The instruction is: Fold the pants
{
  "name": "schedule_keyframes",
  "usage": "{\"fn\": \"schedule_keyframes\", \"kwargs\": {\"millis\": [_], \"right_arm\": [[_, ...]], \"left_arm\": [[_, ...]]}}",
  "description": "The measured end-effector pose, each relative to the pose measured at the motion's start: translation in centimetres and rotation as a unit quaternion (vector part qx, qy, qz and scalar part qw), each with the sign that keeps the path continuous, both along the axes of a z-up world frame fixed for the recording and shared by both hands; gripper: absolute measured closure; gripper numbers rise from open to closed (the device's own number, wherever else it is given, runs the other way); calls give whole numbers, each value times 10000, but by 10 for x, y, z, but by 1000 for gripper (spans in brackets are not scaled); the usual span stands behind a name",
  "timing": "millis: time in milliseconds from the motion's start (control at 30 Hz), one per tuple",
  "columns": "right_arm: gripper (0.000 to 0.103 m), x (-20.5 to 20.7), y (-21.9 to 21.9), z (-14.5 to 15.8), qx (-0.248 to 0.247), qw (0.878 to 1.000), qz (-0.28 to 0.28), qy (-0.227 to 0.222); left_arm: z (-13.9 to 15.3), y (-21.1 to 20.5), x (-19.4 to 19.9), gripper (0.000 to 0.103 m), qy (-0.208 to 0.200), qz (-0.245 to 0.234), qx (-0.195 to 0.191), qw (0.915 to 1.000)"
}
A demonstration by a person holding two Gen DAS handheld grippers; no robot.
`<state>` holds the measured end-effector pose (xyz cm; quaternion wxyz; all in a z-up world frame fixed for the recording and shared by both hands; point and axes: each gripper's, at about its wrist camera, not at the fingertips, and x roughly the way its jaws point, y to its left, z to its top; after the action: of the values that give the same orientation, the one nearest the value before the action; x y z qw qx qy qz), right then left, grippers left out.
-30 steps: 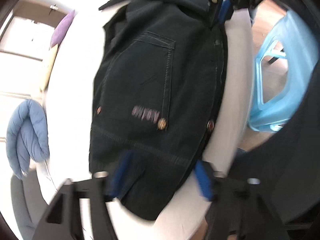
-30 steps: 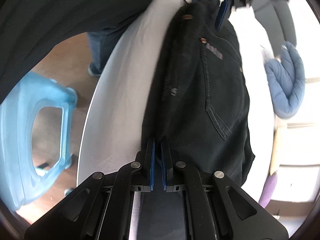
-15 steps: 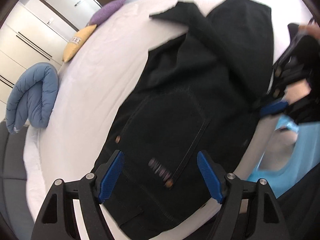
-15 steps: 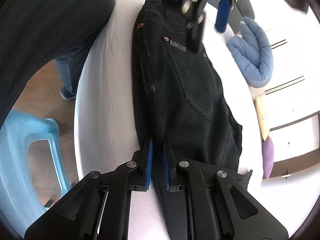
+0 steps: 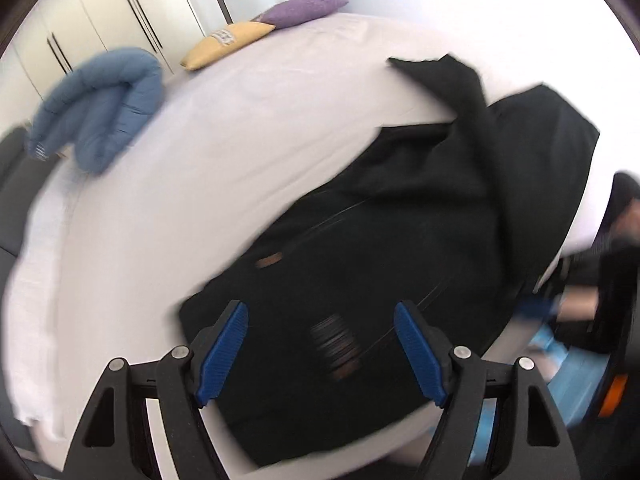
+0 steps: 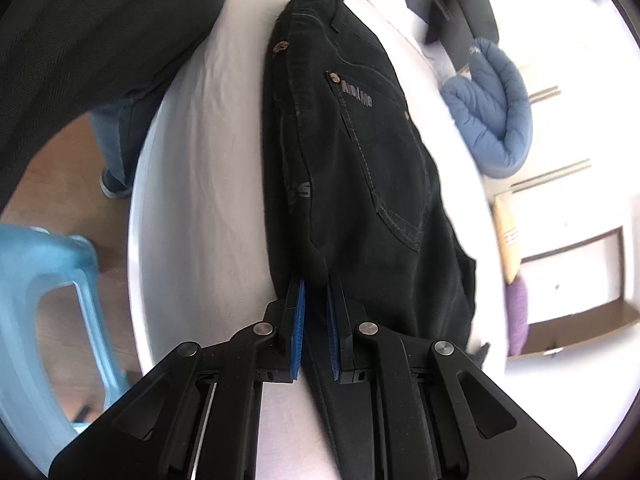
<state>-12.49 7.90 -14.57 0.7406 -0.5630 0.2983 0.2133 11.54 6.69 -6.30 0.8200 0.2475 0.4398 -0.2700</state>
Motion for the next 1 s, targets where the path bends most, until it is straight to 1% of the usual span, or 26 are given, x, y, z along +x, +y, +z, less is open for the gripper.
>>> {"fn": "schedule_keyframes", "kwargs": {"millis": [67,100,133,167,200,233,267,300,333,367,400,433,467,500,533,567,600,667,700,733,800,833,867,900,1000], "right_arm": [[92,-4,1,0,-3,9999,-44,-91],[91,-5,0,1,37,9999,-88,-91],[89,-6,-2,4,114,9998,-156,-83],[78,-8,-5,9,212,9994,-242,-83],[44,-9,-9,14,341,9988,-341,8],[25,-11,-14,19,458,9979,-437,127],[8,-14,-19,25,632,9963,-551,208],[8,-17,-28,38,948,9929,-685,202],[8,-18,-39,53,1359,9864,-896,222],[8,-13,-50,66,1750,9770,-1180,319],[8,-1,-66,80,2194,9616,-1567,506],[8,18,-87,93,2632,9399,-2060,703],[8,43,-111,103,2949,9168,-2573,800],[8,71,-138,114,3188,8939,-3059,761],[8,92,-159,122,3367,8754,-3400,684],[8,115,-182,131,3545,8537,-3771,587],[8,144,-207,138,3681,8288,-4184,512],[8,199,-249,143,3811,7859,-4834,576],[8,232,-272,145,3898,7606,-5167,504],[8,251,-285,145,3971,7444,-5348,461],[8,301,-312,136,3980,7064,-5827,552],[8,321,-315,130,3961,6959,-5956,635],[9,342,-319,122,3940,6893,-6030,775],[11,356,-322,116,3863,6875,-6093,827],[12,397,-319,94,3332,6899,-6378,793]], "left_arm": [[-31,-31,5,25,337,-46,-73,9994],[-44,-39,8,26,497,-40,-58,9987],[-60,-47,9,29,684,-2,4,9977],[-75,-52,10,26,826,92,72,9965],[-82,-51,11,24,823,182,-57,9964],[-84,-48,11,23,824,284,-201,9960],[-84,-47,11,23,828,333,-249,9957],[-84,-46,8,22,801,341,-237,9959],[-84,-47,6,22,770,323,-217,9963],[-85,-46,6,22,782,339,-245,9961],[-87,-45,6,22,812,366,-282,9956],[-88,-44,7,21,851,404,-334,9950],[-89,-44,7,20,859,436,-356,9947],[-90,-45,6,20,845,456,-342,9948],[-90,-46,4,20,813,468,-306,9951],[-91,-48,2,19,776,493,-266,9954],[-92,-50,6,19,770,510,-266,9954],[-92,-51,-1,19,752,562,-301,9951],[-92,-50,-1,19,741,565,-316,9952],[-90,-51,-3,19,738,567,-328,9951],[-88,-51,-3,19,728,575,-340,9951],[-88,-52,-4,19,719,575,-334,9952],[-87,-51,-5,19,718,578,-333,9952],[-92,-47,0,19,720,586,-337,9951],[-93,-51,-2,18,706,587,-342,9952]]}}
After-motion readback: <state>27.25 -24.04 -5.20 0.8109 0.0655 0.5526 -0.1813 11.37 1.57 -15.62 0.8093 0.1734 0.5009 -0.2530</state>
